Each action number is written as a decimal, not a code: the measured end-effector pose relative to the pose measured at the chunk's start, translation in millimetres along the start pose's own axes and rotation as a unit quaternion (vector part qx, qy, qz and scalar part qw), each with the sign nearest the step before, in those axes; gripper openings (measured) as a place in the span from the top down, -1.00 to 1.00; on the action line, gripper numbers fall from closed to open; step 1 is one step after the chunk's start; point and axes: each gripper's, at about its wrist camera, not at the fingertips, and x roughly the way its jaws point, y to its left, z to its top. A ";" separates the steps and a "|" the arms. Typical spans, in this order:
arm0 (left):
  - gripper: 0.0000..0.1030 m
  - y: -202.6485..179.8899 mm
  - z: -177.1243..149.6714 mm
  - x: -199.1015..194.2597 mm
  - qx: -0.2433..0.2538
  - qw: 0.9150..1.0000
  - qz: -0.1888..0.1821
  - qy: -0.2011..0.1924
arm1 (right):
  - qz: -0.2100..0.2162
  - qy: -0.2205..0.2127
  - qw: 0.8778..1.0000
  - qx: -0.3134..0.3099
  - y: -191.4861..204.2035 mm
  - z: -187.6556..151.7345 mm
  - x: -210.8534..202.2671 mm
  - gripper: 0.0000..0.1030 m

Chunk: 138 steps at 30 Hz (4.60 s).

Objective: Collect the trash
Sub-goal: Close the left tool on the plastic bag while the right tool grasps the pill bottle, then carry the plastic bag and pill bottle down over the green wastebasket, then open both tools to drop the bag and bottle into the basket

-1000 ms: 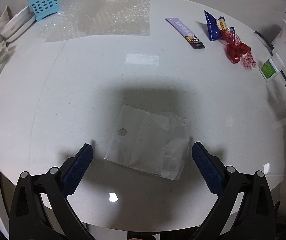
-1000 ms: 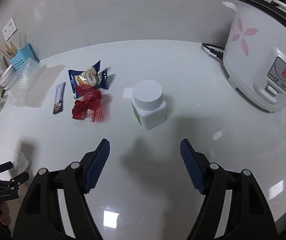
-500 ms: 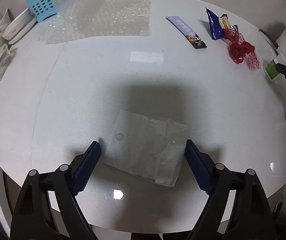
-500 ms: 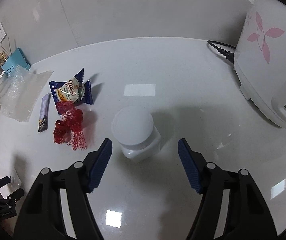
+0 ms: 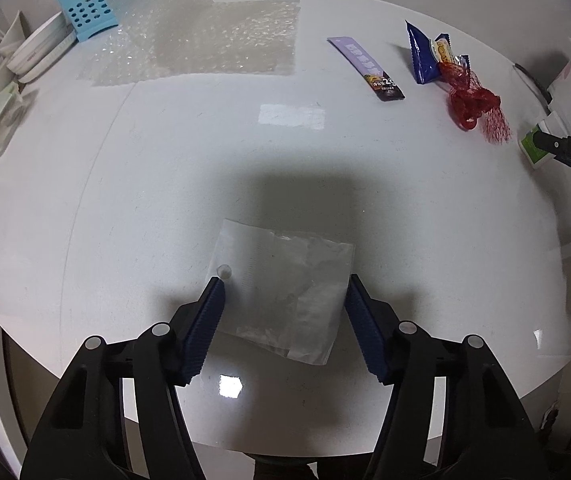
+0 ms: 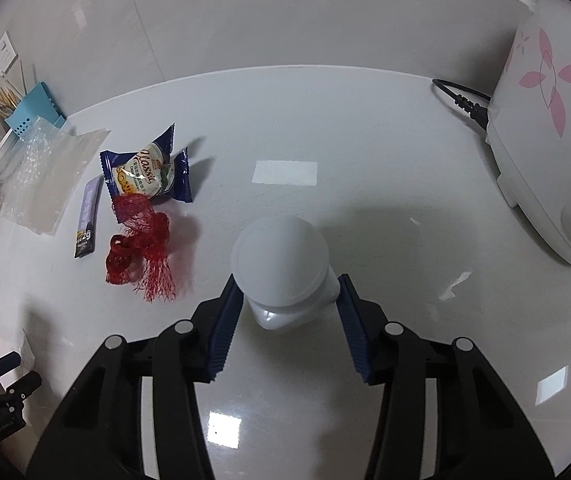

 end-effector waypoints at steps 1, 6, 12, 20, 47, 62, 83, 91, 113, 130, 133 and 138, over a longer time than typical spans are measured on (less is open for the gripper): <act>-0.17 0.5 -0.3 -1.0 -0.002 1.000 -0.002 0.000 | -0.002 -0.001 1.000 0.001 -0.6 -1.0 -0.8 0.11; -0.15 3.4 -2.2 -4.8 -0.006 1.000 -0.005 -0.004 | -0.003 -0.001 1.000 0.004 -3.0 -6.1 -4.9 0.11; -0.15 2.7 -6.9 -9.6 -0.001 1.000 -0.009 -0.011 | -0.006 -0.005 1.000 0.008 -4.9 -12.7 -12.4 0.12; -0.16 8.1 -12.9 -19.3 0.010 1.000 -0.021 -0.019 | -0.018 -0.009 1.000 0.017 4.2 -26.8 -29.5 0.13; -0.08 4.8 1.6 0.6 0.029 0.999 -0.008 -0.009 | -0.011 -0.012 1.000 0.017 20.0 -30.0 -38.6 0.13; 0.07 21.6 -4.0 -6.4 0.017 1.000 -0.020 -0.013 | -0.001 -0.016 1.000 0.019 22.0 -32.8 -43.0 0.13; 0.07 43.4 -41.8 -64.4 0.042 0.996 -0.046 -0.061 | 0.010 -0.037 0.999 0.009 88.9 -96.6 -101.9 0.13; 0.07 55.8 -74.2 -79.2 0.065 0.994 -0.063 -0.065 | 0.022 -0.048 0.999 -0.002 133.1 -136.8 -135.7 0.13; 0.06 88.0 -186.7 -44.8 0.091 0.991 -0.095 -0.037 | 0.040 0.025 0.998 -0.029 204.9 -293.2 -129.3 0.13; 0.05 97.3 -229.5 4.2 0.087 0.991 -0.097 0.011 | 0.043 0.089 0.994 -0.037 218.9 -352.6 -65.0 0.13; 0.05 96.1 -233.8 10.0 0.088 0.992 -0.093 0.016 | 0.045 0.096 0.994 -0.037 221.9 -358.1 -58.1 0.13; 0.05 94.1 -237.0 20.1 0.081 0.992 -0.090 0.029 | 0.045 0.108 0.992 -0.037 222.3 -367.0 -47.1 0.13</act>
